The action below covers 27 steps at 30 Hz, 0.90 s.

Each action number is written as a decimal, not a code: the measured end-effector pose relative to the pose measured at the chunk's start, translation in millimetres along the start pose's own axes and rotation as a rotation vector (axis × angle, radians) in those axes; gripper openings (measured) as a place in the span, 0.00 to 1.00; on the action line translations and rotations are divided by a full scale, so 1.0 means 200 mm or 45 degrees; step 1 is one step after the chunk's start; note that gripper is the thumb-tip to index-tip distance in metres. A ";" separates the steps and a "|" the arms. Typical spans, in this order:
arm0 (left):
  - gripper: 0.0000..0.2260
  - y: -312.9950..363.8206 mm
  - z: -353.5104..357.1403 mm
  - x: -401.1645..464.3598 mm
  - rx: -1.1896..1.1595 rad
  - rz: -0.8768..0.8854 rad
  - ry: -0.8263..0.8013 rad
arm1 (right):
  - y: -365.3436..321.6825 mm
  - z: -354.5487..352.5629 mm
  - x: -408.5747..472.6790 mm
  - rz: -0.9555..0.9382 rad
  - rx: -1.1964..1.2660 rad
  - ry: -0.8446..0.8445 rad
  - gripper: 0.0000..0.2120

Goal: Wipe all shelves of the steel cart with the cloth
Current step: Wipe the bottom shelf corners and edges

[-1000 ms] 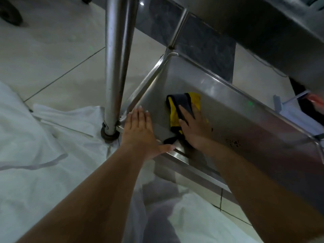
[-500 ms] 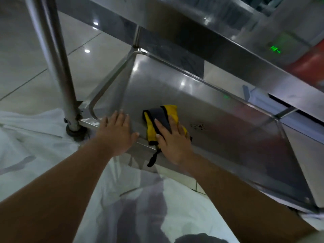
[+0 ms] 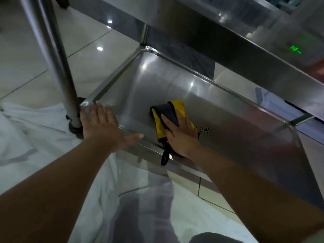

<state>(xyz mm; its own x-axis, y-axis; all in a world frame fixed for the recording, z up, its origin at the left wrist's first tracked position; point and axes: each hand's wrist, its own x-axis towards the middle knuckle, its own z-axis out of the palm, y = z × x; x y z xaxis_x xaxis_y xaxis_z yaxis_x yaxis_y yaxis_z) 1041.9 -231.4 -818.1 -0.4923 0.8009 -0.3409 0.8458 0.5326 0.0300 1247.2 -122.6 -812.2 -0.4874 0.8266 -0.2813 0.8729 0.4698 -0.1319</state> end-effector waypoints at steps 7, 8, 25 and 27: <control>0.65 0.01 0.03 -0.01 -0.060 -0.039 0.035 | -0.38 -0.08 0.37 -0.113 -0.002 -0.046 0.24; 0.66 0.01 0.03 0.00 -0.062 -0.041 0.033 | -0.43 -0.09 0.43 -0.119 0.016 -0.048 0.24; 0.62 0.01 0.03 -0.01 -0.083 -0.006 0.033 | -0.48 0.01 0.45 -0.302 -0.074 0.048 0.25; 0.61 0.01 0.03 -0.02 -0.074 0.005 0.029 | -0.49 -0.01 0.50 -0.262 -0.069 0.056 0.25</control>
<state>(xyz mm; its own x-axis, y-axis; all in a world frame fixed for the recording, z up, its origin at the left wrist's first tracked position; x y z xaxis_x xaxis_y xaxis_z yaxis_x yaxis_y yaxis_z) 1047.7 -234.8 -822.7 -0.4943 0.8085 -0.3194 0.8346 0.5441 0.0859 1112.1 -85.7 -825.7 -0.6568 0.7238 -0.2116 0.7529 0.6450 -0.1306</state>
